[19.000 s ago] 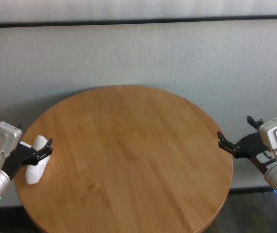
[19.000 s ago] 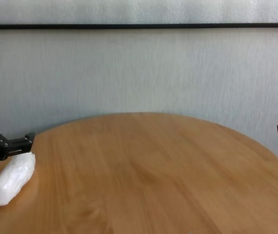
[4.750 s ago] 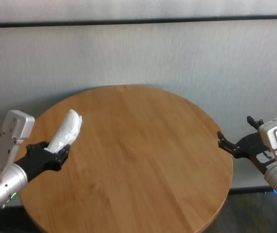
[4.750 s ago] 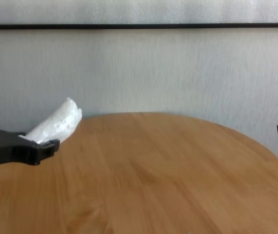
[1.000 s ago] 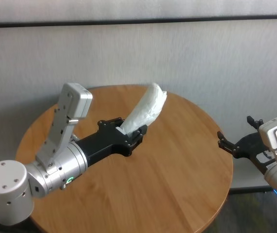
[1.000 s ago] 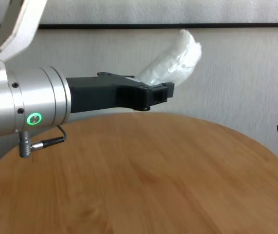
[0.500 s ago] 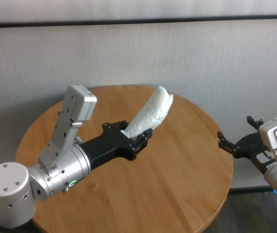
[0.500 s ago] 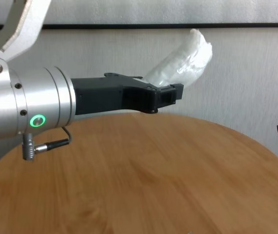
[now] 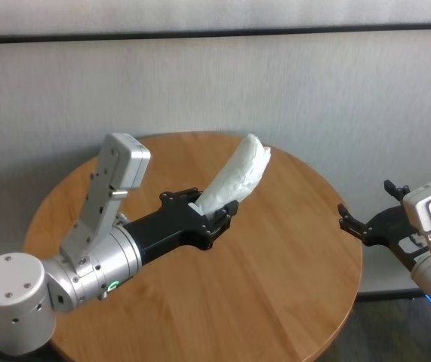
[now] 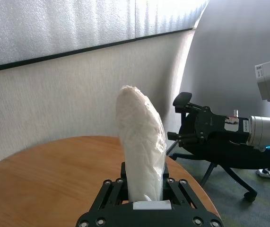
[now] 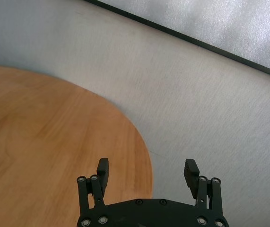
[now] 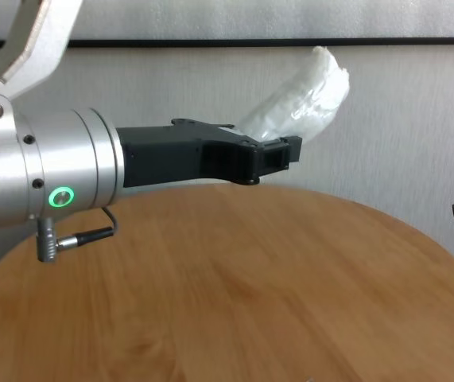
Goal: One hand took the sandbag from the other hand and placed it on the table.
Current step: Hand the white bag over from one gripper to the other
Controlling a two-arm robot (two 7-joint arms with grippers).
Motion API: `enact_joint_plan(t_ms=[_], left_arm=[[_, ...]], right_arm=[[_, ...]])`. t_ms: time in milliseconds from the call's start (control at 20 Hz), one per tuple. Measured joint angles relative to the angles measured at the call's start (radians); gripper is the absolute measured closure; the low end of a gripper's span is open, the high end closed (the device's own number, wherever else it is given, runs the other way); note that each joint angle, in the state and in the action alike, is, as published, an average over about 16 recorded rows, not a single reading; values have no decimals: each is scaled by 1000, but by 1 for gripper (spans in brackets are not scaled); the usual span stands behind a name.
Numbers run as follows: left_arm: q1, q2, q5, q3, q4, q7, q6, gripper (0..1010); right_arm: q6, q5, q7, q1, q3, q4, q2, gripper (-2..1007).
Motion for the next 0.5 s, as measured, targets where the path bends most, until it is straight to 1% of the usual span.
enact_joint_plan(t_ms=[500], left_arm=[[-3, -1, -13, -1, 1, 13, 21, 649]], right_arm=[[0, 0, 0, 0, 0, 0, 0, 4]])
